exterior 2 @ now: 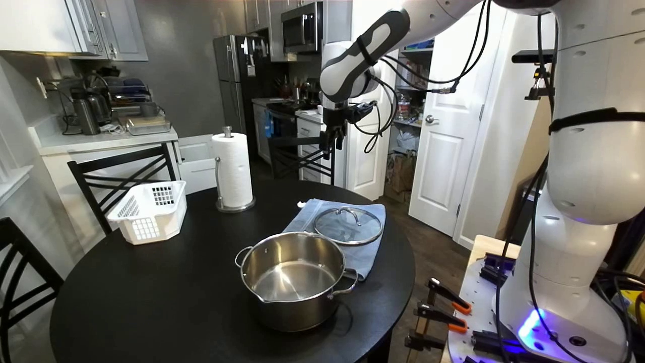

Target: Put the lid on the pot

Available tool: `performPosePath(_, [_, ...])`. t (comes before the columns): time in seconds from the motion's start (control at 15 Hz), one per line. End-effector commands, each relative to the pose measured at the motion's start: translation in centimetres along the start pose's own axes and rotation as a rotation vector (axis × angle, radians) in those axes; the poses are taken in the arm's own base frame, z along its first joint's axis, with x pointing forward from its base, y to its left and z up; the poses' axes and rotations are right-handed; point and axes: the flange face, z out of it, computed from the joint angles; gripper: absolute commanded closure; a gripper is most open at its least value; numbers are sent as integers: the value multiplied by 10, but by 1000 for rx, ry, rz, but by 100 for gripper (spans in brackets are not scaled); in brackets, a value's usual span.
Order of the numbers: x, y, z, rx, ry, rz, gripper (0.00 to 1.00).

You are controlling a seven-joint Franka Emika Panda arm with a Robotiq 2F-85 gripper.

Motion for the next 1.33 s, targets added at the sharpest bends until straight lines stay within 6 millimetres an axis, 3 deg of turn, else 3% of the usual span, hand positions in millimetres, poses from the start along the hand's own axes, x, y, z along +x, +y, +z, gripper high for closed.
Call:
performPosePath(0.0, [0,1,0,1,-1,0,0])
performPosePath(0.33, [3,1,-1,30,16,20,0])
performPosePath(0.8, [16,-19,41,387,62,303,0])
performPosePath(1.27, [18,-37,124,443,-25,406,0])
